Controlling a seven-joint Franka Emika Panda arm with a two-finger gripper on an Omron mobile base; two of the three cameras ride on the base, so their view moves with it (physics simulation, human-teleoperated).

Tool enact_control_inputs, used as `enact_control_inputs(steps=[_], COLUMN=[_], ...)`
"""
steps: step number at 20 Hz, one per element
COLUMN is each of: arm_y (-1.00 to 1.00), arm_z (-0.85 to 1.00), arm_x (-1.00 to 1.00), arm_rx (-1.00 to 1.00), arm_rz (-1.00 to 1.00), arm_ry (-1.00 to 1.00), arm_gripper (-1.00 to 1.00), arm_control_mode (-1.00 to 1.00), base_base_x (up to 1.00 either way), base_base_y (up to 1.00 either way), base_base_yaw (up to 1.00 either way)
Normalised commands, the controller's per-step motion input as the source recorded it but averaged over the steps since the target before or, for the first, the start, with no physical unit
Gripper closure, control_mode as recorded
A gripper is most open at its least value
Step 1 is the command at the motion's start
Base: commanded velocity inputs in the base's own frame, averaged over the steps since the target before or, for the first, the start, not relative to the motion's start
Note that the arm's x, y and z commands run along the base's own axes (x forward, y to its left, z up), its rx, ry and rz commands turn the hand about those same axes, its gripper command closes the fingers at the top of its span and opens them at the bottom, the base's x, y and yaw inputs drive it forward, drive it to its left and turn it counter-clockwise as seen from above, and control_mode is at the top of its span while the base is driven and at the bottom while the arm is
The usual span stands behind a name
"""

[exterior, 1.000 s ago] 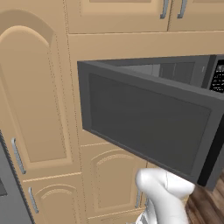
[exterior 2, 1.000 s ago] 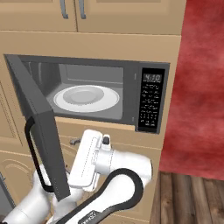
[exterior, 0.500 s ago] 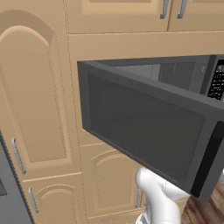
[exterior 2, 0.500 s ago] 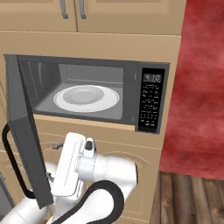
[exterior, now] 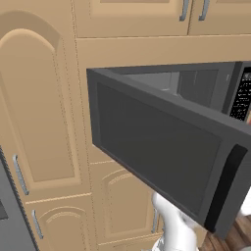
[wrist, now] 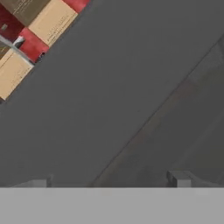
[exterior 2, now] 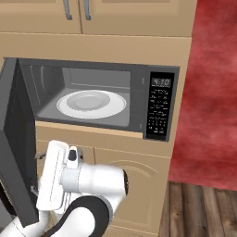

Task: Pick the marshmallow from the counter and place it in the microwave. Then turn on the microwave.

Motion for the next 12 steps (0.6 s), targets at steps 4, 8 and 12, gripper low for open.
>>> enact_control_inputs(steps=[4, 8, 12], arm_y=[0.48, 0.52, 0.58], arm_z=[0.00, 0.00, 0.00], arm_x=[-0.12, -0.11, -0.15], arm_rx=[-0.02, -0.03, -0.04], arm_rz=[0.00, -0.02, -0.04], arm_ry=[-0.16, -0.16, -0.18], arm_gripper=[-1.00, -1.00, -1.00], arm_control_mode=[-1.00, -1.00, -1.00], base_base_x=[0.00, 0.00, 0.00], base_base_y=[0.00, 0.00, 0.00], base_base_yaw=[0.00, 0.00, 0.00])
